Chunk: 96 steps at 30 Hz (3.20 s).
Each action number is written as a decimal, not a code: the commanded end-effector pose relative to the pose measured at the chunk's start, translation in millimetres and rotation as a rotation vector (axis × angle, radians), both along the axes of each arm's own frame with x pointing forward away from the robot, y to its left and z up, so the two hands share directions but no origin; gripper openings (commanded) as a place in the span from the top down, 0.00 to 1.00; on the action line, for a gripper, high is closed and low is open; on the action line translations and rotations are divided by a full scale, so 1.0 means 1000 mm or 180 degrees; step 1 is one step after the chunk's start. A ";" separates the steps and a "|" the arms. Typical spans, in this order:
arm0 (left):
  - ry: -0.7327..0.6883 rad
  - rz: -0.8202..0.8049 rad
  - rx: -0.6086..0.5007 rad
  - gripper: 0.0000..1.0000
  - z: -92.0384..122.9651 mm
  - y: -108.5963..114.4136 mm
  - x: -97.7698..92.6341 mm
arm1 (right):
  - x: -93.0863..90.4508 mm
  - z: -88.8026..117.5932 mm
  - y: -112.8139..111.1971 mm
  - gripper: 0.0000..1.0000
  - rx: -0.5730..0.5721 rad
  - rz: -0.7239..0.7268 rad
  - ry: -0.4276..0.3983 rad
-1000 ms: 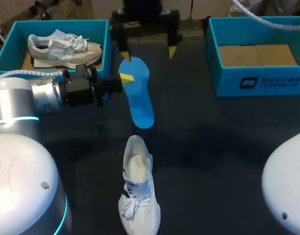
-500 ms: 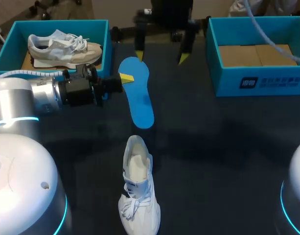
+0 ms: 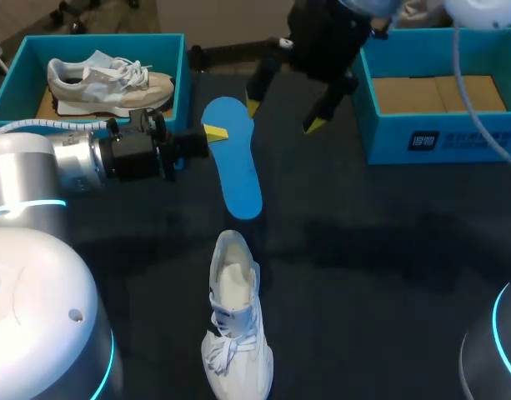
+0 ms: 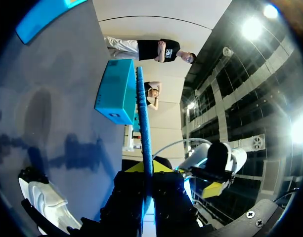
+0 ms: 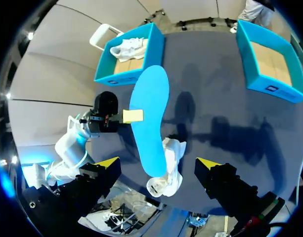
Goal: Take the shoe out of the shoebox, open the shoe tongue, remove and reinsert the insole, then place the shoe into the shoebox
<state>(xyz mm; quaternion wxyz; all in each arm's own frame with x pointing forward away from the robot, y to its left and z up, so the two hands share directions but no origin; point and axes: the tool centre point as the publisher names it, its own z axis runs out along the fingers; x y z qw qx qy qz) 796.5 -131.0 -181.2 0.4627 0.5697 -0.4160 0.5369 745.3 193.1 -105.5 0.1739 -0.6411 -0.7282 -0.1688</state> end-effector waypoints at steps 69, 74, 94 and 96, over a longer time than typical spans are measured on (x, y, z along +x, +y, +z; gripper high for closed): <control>-0.7581 -0.0323 0.0989 1.00 0.047 0.035 -0.005 | 0.009 -0.028 -0.006 0.00 0.3117 0.0142 0.0284; -0.8259 -0.0267 0.0849 1.00 0.055 0.036 -0.001 | 0.009 -0.028 -0.006 0.00 0.3117 0.0142 0.0284; -0.8801 -0.0249 0.0659 1.00 0.047 0.033 0.001 | 0.009 -0.028 -0.006 0.00 0.3117 0.0142 0.0284; -0.8808 -0.0249 0.0648 1.00 0.047 0.033 0.000 | 0.009 -0.028 -0.006 0.00 0.3117 0.0142 0.0284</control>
